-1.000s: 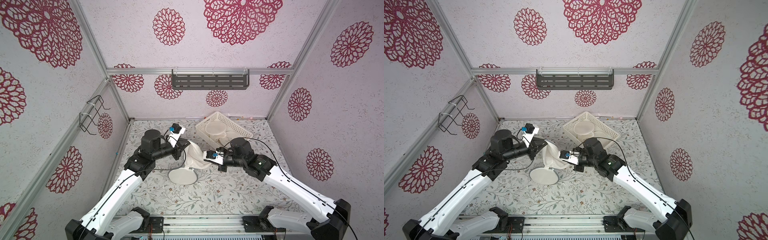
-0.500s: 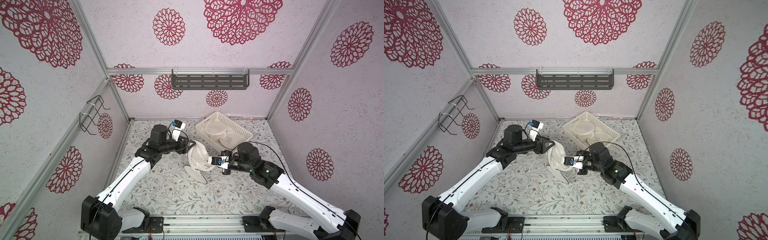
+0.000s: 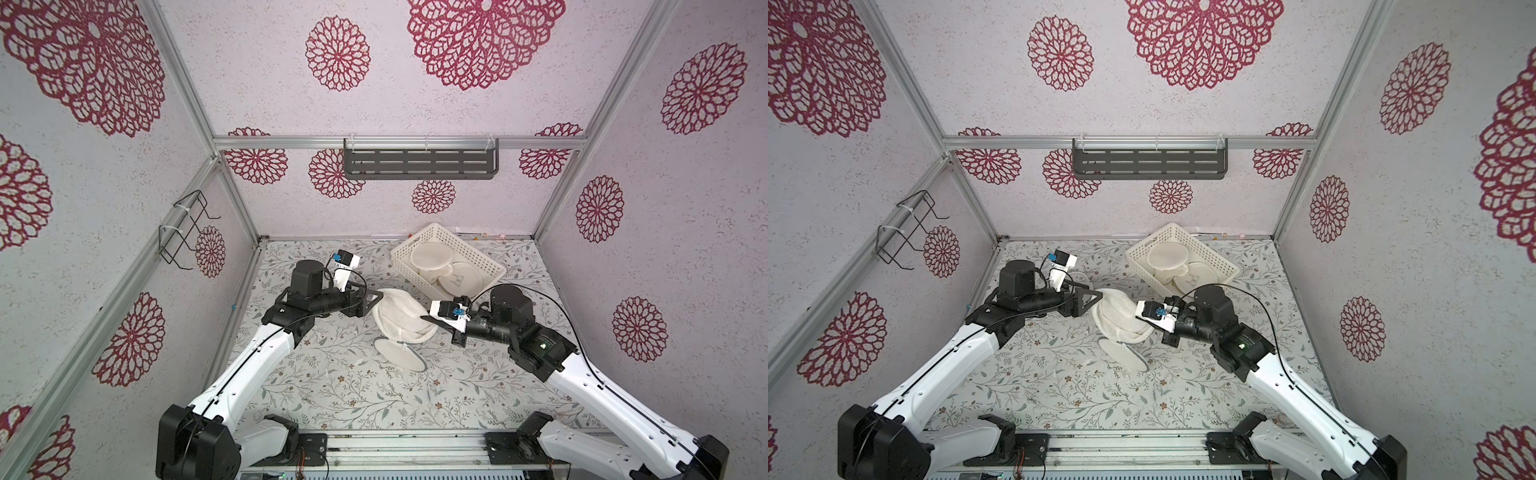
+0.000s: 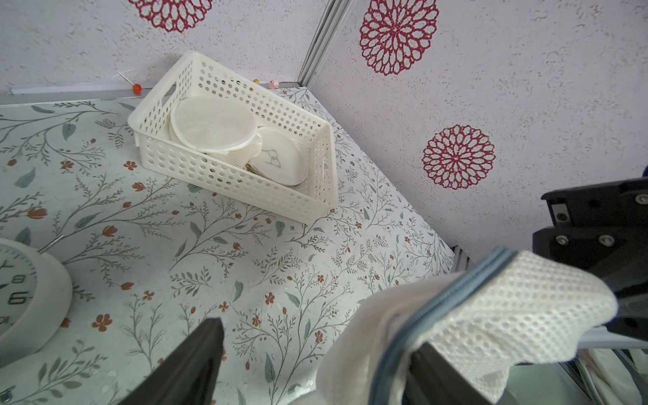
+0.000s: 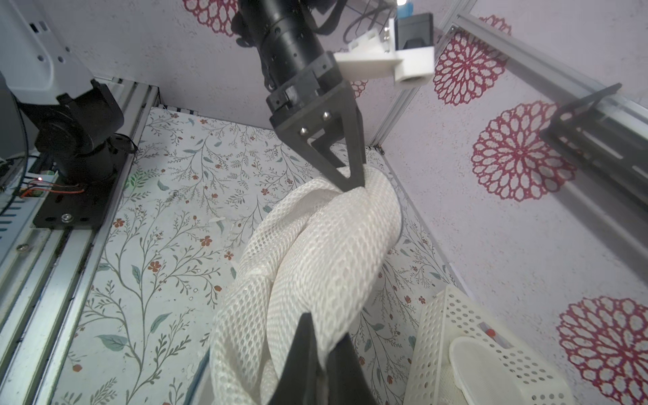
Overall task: Turn the laundry bag inside out
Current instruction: Turn over the laundry bag.
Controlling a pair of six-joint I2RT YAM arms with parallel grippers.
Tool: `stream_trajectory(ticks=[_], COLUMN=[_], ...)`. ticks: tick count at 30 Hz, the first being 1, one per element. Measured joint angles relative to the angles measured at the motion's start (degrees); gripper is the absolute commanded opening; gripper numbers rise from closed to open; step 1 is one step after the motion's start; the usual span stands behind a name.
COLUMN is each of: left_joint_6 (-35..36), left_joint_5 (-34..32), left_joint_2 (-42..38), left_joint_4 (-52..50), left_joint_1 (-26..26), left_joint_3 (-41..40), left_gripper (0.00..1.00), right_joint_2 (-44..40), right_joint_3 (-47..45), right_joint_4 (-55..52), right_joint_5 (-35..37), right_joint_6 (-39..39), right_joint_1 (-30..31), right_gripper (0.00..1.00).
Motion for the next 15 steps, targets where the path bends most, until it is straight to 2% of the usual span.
stream_trajectory(ticks=[3,8,11,13,14,15], left_joint_6=[-0.15,0.48,0.81,0.98,1.29,1.66], left_joint_5=[1.7,4.35,7.23,8.46,8.44,7.85], left_joint_2=[-0.24,-1.31,-1.62,-1.81,-1.97,-2.25], left_joint_4=[0.33,0.44,0.57,0.7,0.7,0.72], left_joint_1=[0.35,0.59,0.68,0.72,0.76,0.76], left_joint_3=[-0.74,-1.53,-1.53,-1.53,-1.53,-1.55], left_gripper=[0.74,0.51,0.46,0.46,0.51,0.61], right_joint_2=[-0.35,-0.48,-0.48,-0.48,-0.48,-0.48], right_joint_3=[-0.61,-1.51,-1.51,-1.51,-1.51,-1.51], right_joint_4=[1.84,4.02,5.16,5.86,6.21,6.43], right_joint_5=[-1.11,-2.69,-2.97,-2.97,-2.97,-2.97], right_joint_6=[2.43,5.79,7.06,7.58,7.87,8.04], right_joint_1=[-0.94,-1.33,-1.38,-1.4,-1.4,-1.4], right_gripper=[0.0,0.0,0.0,0.0,0.0,0.0])
